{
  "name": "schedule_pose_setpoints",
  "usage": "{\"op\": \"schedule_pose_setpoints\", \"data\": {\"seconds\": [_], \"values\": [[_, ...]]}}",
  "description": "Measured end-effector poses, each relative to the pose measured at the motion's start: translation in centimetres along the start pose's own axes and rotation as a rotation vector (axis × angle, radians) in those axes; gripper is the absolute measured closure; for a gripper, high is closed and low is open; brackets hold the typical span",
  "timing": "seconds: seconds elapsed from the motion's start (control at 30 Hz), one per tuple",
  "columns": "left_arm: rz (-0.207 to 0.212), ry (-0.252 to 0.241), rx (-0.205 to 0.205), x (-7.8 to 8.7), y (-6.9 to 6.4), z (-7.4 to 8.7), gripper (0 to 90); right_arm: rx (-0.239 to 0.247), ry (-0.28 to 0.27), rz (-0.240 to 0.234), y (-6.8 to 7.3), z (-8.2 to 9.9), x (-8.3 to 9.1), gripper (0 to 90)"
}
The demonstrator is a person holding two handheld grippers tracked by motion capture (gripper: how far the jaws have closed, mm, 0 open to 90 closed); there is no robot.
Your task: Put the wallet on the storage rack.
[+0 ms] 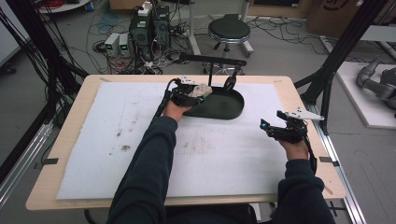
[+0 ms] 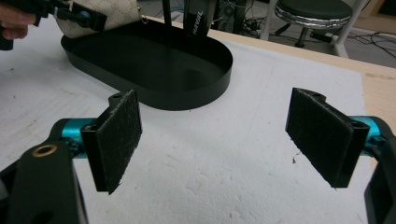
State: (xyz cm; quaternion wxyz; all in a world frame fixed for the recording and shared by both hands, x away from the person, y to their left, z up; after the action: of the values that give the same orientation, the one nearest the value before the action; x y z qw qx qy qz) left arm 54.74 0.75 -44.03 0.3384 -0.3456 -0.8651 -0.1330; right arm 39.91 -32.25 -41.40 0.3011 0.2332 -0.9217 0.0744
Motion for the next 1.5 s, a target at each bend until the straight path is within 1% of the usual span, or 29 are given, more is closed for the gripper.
{"op": "schedule_pose_setpoints", "data": {"seconds": [0.13, 0.17, 0.2, 0.23, 0.3, 0.37, 0.4, 0.43, 0.57, 0.63, 0.67, 0.77, 0.83, 0.87, 0.9, 0.93, 1.0, 1.07, 1.13, 1.2, 1.23, 1.27, 1.33, 1.4, 1.43, 1.5], "values": [[-0.006, 0.019, 0.014, -0.7, 0.0, 0.3, 42.0, -0.005, 0.003, 0.000, 0.0, 0.1, 0.1, 18.9], [-0.003, 0.024, 0.025, -0.8, 0.0, 0.4, 41.5, -0.003, 0.002, 0.001, 0.0, 0.1, 0.1, 18.9], [0.001, 0.023, 0.045, -1.0, 0.2, 0.5, 40.6, -0.004, 0.004, 0.001, 0.0, 0.1, 0.1, 18.9], [0.003, 0.024, 0.057, -1.1, 0.2, 0.5, 39.1, -0.005, 0.004, 0.000, 0.0, 0.2, 0.1, 18.9], [0.017, 0.021, 0.094, -1.1, 0.4, 0.7, 35.4, -0.001, 0.002, 0.003, 0.0, 0.2, 0.1, 18.9], [0.007, 0.020, 0.107, -0.9, 0.4, 0.7, 31.5, 0.000, 0.005, 0.003, 0.1, 0.2, 0.1, 18.9], [0.011, 0.024, 0.116, -0.7, 0.5, 0.7, 29.2, 0.002, 0.005, 0.002, 0.1, 0.2, 0.1, 18.9], [0.020, 0.017, 0.129, -0.4, 0.5, 0.6, 28.6, 0.002, 0.004, 0.001, 0.2, 0.2, 0.1, 18.9], [0.043, -0.042, 0.153, 1.7, 0.4, 0.7, 28.6, 0.006, 0.004, 0.002, 0.2, 0.2, 0.2, 18.9], [0.063, -0.098, 0.169, 3.0, 0.2, 1.2, 27.8, 0.008, 0.003, 0.004, 0.3, 0.2, 0.3, 18.9], [0.084, -0.122, 0.173, 3.8, 0.1, 1.6, 27.2, 0.008, 0.003, 0.003, 0.3, 0.2, 0.3, 18.9], [0.098, -0.187, 0.189, 6.0, -0.2, 2.2, 25.1, 0.015, 0.004, 0.003, 0.4, 0.2, 0.4, 18.9], [0.119, -0.223, 0.204, 7.7, -0.5, 2.7, 24.2, 0.016, 0.012, 0.003, 0.5, 0.3, 0.4, 18.9], [0.125, -0.242, 0.214, 8.6, -0.7, 3.0, 24.2, 0.020, 0.013, 0.001, 0.6, 0.3, 0.4, 18.9], [0.117, -0.256, 0.214, 9.4, -0.9, 3.5, 24.2, 0.028, 0.014, 0.002, 0.6, 0.4, 0.4, 18.9], [0.116, -0.261, 0.209, 10.2, -1.1, 4.1, 24.2, 0.030, 0.016, -0.002, 0.7, 0.4, 0.3, 18.9], [0.125, -0.274, 0.215, 11.5, -1.4, 5.5, 24.2, 0.038, 0.021, 0.000, 0.9, 0.4, 0.3, 18.9], [0.113, -0.293, 0.214, 12.9, -1.3, 7.0, 23.7, 0.046, 0.029, 0.002, 1.0, 0.5, 0.2, 18.9], [0.108, -0.299, 0.190, 14.4, -1.0, 8.5, 23.9, 0.052, 0.034, 0.009, 1.1, 0.6, 0.1, 18.9], [0.076, -0.297, 0.163, 15.5, -0.5, 9.7, 24.5, 0.061, 0.036, 0.014, 1.1, 0.7, 0.1, 18.9], [0.061, -0.308, 0.153, 16.1, -0.2, 10.3, 24.5, 0.064, 0.035, 0.017, 1.1, 0.7, 0.1, 18.9], [0.043, -0.321, 0.150, 16.6, 0.1, 10.9, 24.5, 0.063, 0.038, 0.018, 1.1, 0.8, 0.1, 18.9], [0.024, -0.312, 0.171, 17.5, 0.5, 12.2, 23.8, 0.064, 0.042, 0.021, 1.0, 0.9, 0.0, 18.9], [0.008, -0.317, 0.200, 18.1, 0.7, 13.4, 19.8, 0.068, 0.045, 0.021, 1.1, 0.9, -0.1, 18.9], [-0.007, -0.310, 0.208, 18.3, 0.8, 14.1, 18.3, 0.070, 0.048, 0.021, 1.1, 0.9, -0.2, 18.9], [-0.038, -0.300, 0.201, 18.7, 1.0, 15.2, 18.3, 0.078, 0.053, 0.024, 1.1, 0.9, -0.3, 18.9]]}}
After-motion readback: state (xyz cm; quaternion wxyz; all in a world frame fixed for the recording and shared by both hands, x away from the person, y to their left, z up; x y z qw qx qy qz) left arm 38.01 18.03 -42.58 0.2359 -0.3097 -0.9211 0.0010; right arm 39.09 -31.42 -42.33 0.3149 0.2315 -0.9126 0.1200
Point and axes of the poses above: each handheld gripper's, and its own axes: x roughly backward along the jaws, z roughly out of its underside, y roughly to its left, the point moved 5 cm from there along -x, roughly forward along the jaws, and after that the axes turned 10 degrees about y, right-handed, at the moved point
